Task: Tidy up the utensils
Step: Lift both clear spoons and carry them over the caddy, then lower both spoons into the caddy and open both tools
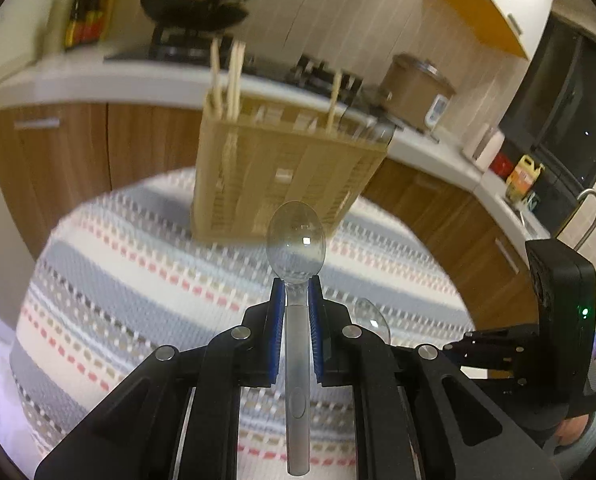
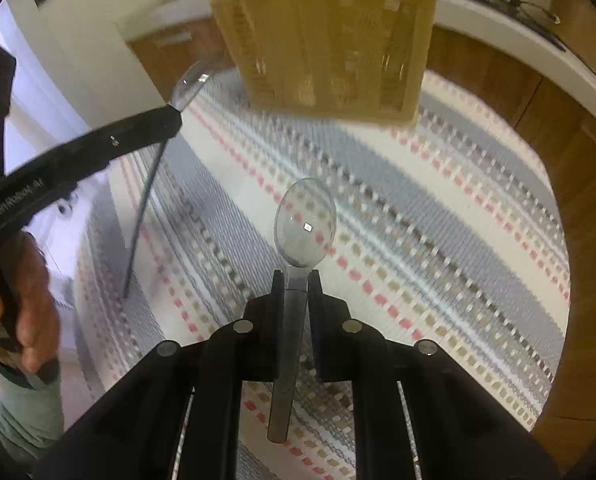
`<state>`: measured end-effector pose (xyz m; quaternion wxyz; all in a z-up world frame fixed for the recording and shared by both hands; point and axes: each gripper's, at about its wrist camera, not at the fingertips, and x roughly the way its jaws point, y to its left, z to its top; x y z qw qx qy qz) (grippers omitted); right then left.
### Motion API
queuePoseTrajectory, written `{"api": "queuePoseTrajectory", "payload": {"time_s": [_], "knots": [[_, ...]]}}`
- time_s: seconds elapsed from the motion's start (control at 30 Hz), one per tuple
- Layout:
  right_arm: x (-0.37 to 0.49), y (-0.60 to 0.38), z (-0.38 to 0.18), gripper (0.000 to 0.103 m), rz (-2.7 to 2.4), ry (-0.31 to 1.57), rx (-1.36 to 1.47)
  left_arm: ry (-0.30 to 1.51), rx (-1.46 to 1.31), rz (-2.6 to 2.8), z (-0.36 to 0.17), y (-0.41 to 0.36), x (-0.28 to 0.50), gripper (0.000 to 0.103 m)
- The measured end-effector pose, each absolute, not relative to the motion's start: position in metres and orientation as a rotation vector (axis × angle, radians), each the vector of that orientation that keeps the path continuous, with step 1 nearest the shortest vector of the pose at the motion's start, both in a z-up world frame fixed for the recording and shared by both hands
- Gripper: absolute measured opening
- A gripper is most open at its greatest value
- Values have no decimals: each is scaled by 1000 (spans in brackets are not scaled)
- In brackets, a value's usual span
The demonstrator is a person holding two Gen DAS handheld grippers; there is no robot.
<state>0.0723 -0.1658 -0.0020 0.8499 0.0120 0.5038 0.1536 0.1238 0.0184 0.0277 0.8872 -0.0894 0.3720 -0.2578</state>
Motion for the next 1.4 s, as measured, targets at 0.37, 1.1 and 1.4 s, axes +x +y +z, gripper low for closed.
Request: {"api": "queuePoseTrajectory", "payload": {"time_s": [0.37,1.1,1.4], "knots": [[86,-230,57,10,304,798,181,448,-247,-567,95,19,118,10],[181,-221,139,10,277,253,198,43,-309,-401,133,-13,201,10],[198,-203,112,10,193,146,165,80,-366,-373,103,-10,231,10]]}}
